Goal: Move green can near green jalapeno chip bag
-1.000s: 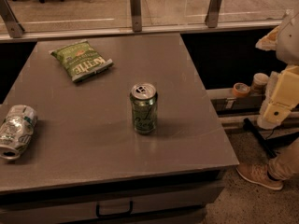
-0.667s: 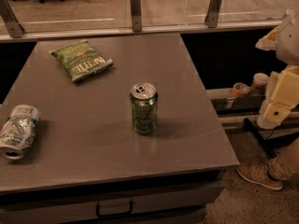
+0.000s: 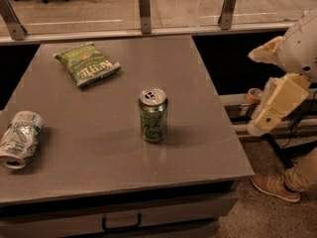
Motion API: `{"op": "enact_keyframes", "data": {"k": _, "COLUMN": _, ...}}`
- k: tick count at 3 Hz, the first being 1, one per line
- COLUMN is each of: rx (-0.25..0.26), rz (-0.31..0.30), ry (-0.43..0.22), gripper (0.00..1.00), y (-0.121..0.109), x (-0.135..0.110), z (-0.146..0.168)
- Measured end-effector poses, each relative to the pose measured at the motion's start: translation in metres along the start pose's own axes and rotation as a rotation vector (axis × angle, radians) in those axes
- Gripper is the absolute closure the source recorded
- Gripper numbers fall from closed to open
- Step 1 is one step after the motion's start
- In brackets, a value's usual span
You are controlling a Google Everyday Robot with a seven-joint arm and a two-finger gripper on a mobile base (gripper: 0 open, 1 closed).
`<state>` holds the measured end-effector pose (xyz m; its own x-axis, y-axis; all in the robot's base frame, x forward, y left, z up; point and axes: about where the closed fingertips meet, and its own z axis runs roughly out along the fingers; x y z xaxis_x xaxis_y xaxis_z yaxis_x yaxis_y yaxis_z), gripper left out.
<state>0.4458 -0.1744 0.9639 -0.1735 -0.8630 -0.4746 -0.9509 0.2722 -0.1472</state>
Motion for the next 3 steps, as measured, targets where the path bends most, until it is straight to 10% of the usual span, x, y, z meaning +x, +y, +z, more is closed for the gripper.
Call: {"op": "enact_keyframes", "data": {"k": 3, "rx": -0.213, "rz": -0.069, "ry": -0.617, "gripper": 0.00, "y": 0.058, "x": -0.117, "z": 0.053}}
